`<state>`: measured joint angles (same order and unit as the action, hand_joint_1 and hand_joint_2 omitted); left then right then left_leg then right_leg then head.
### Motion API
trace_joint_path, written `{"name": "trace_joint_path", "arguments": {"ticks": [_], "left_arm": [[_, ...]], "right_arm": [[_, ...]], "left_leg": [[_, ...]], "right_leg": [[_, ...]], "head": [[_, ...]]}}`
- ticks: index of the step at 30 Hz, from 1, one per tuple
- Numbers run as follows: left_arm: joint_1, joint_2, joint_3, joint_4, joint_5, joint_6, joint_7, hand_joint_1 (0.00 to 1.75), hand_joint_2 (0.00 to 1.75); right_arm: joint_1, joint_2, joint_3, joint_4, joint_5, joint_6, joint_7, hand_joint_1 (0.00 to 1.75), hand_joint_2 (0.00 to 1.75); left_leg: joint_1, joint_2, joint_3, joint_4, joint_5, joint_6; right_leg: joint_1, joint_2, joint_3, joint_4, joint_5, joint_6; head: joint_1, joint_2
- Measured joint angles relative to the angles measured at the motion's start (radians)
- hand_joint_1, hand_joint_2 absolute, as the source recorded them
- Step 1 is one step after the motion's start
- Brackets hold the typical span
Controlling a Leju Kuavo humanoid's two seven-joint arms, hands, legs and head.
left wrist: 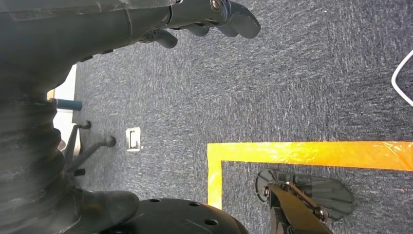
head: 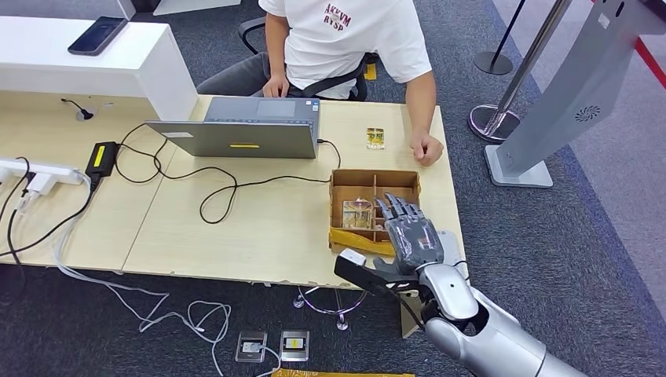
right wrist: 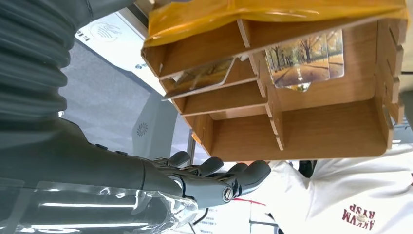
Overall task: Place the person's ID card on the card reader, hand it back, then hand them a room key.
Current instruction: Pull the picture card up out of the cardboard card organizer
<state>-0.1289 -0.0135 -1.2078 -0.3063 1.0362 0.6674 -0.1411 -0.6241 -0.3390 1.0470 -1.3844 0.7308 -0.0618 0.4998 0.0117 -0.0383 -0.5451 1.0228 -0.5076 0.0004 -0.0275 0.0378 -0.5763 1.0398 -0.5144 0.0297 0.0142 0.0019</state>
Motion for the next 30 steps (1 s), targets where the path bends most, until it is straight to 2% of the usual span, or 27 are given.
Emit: {"name": "trace_joint_path", "arguments": {"ticks": [16,30], "left_arm": [[-0.003,0.0,0.0,0.0,0.001,-0.001,0.0,0.0,1.75],[-0.006,0.0,-0.002,-0.004,0.013,-0.001,0.0,0.0,1.75]], "right_arm": [[0.003,-0.006,-0.015,0.04,-0.009,-0.016,-0.033,0.0,1.75],[-0.056,0.059,-0.016,0.232,-0.037,-0.058,-0.091,0.0,1.75]], "left_leg": [[0.0,0.0,-0.001,0.0,0.0,0.0],[0.0,0.0,-0.001,0.0,0.0,0.0]], "right_leg": [[0.0,0.0,0.0,0.0,0.0,0.0],[0.0,-0.001,0.0,0.0,0.0,0.0]], "head": [[0.0,0.0],[0.0,0.0]]}}
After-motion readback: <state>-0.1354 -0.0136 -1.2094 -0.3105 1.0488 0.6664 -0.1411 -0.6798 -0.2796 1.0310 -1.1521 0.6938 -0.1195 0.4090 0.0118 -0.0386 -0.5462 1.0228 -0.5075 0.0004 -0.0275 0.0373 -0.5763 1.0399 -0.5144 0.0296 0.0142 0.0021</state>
